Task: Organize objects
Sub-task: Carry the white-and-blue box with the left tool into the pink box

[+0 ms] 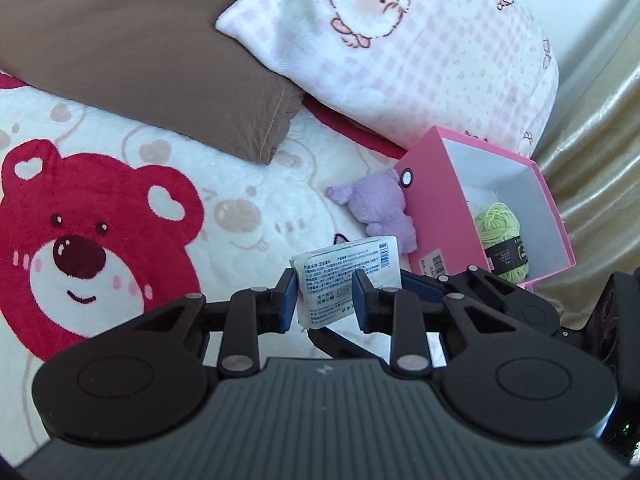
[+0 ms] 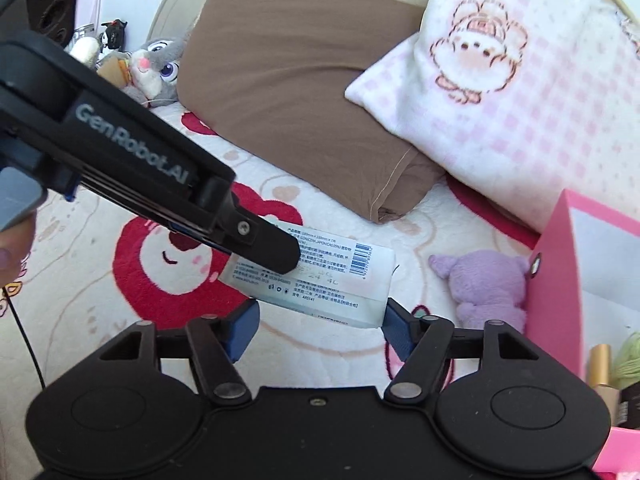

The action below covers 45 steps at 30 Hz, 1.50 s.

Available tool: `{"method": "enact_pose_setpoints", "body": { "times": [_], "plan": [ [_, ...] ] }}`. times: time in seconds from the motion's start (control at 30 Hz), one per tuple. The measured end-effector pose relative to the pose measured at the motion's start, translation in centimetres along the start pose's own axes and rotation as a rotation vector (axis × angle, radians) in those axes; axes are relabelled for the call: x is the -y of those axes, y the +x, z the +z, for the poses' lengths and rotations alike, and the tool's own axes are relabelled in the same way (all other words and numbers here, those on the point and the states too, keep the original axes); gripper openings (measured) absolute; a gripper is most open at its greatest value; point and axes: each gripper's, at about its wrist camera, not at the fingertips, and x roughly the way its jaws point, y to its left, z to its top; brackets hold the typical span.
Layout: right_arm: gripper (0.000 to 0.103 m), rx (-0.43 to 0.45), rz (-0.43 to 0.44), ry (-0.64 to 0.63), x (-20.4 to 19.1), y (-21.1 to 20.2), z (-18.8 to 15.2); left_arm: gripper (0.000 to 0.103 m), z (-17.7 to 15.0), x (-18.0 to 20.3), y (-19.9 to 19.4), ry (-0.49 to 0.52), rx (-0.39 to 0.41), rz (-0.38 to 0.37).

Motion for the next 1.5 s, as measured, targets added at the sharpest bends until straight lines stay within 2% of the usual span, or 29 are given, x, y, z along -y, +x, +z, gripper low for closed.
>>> {"method": "enact_pose_setpoints", "body": {
  "times": [0.07, 0.23, 0.37, 0.63, 0.93, 1.07, 1.27, 1.5],
  "plan": [
    [0.080, 0.007, -0.007, -0.013, -0.1, -1.5, 0.0, 0.027, -0.1, 0.9, -0.4, 0.009, -0.008, -0.012],
    [0.080, 0.015, -0.014, 0.006, 0.7, -4.5, 0.4, 0.027, -0.1, 3.1, -1.7, 0.015, -0.015, -0.049],
    [0.080, 0.025, -0.032, 0.042, 1.8, -6.3, 0.9, 0.027, 0.7, 5.4, -2.3, 0.058, -0.011, -0.066],
    [0.079, 0.049, -0.150, 0.029, 4.4, -8.3, 1.9, 0.027, 3.1, 10.2, -0.8, 0.118, -0.019, -0.087],
    [0.081, -0.004, -0.205, 0.099, 10.2, -8.3, 3.4, 0.027, 5.3, 15.1, 4.1, 0.133, -0.034, -0.084],
    [0.081, -0.026, -0.209, 0.113, 13.5, -7.5, 3.7, 0.028, 7.2, 16.1, 7.2, 0.088, -0.058, -0.104],
    [0.082, -0.096, -0.192, 0.178, 19.0, -4.5, 3.9, 0.029, 9.7, 17.0, 13.2, 0.002, -0.137, -0.109],
    [0.081, -0.177, -0.139, 0.242, 23.3, -0.4, 2.9, 0.029, 10.9, 18.0, 18.2, 0.015, -0.197, -0.015]
  ]
}}
